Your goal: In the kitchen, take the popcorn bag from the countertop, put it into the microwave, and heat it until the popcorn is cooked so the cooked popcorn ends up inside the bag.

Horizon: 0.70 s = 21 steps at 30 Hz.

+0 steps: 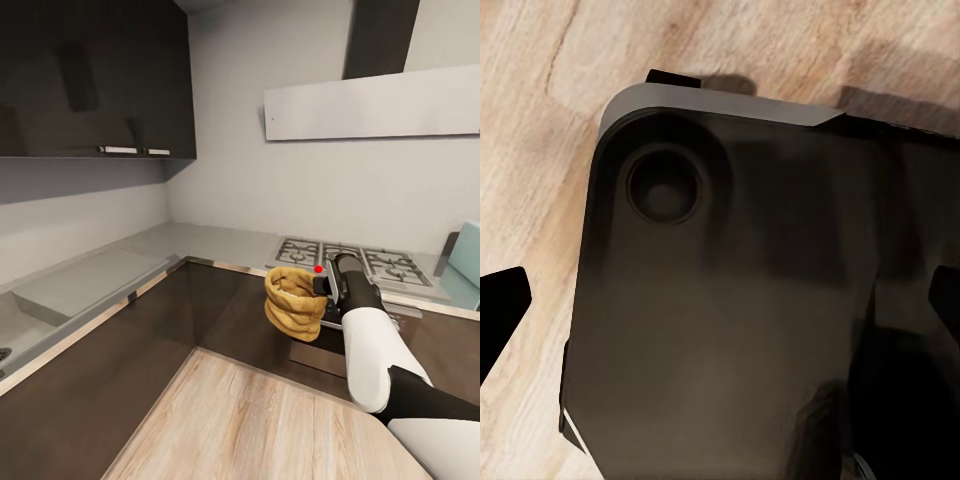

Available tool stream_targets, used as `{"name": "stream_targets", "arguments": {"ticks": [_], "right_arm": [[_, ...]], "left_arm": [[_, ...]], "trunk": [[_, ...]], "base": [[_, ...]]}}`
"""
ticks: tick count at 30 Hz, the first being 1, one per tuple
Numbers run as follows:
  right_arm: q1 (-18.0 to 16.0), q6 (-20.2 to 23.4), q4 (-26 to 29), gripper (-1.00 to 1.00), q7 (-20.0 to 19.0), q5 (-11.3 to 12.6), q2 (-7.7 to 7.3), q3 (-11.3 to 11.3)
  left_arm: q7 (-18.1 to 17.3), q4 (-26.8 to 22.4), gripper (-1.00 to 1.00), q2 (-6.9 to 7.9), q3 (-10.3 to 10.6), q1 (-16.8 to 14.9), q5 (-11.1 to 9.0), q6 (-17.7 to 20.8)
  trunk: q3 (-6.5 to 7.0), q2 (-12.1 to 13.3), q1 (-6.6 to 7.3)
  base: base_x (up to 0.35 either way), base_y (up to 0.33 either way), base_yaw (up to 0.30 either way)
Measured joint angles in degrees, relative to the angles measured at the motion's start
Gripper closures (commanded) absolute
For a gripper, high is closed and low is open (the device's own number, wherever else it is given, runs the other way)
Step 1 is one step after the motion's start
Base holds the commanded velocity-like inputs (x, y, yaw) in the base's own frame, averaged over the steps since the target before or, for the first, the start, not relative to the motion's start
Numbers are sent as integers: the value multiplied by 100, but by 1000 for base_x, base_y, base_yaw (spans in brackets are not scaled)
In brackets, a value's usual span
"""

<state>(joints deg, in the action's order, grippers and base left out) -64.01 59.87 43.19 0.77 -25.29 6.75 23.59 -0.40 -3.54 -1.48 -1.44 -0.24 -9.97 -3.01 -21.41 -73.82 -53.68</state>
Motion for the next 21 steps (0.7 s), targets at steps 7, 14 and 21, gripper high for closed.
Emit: {"name": "stream_targets", "arguments": {"ticks": [7, 14, 21], "right_arm": [[1, 2, 2, 100, -5, -15, -7, 0], [1, 3, 7, 100, 3, -17, 11, 0], [1, 3, 11, 100, 0, -31, -6, 0]], "left_arm": [[0, 0, -100, 0, -2, 0, 0, 1], [0, 0, -100, 0, -3, -1, 0, 1], [0, 0, -100, 0, -3, -1, 0, 1]], "trunk": [[0, 0, 0], [0, 0, 0], [0, 0, 0]], "base": [[0, 0, -111], [0, 0, -281], [0, 0, -287]]}}
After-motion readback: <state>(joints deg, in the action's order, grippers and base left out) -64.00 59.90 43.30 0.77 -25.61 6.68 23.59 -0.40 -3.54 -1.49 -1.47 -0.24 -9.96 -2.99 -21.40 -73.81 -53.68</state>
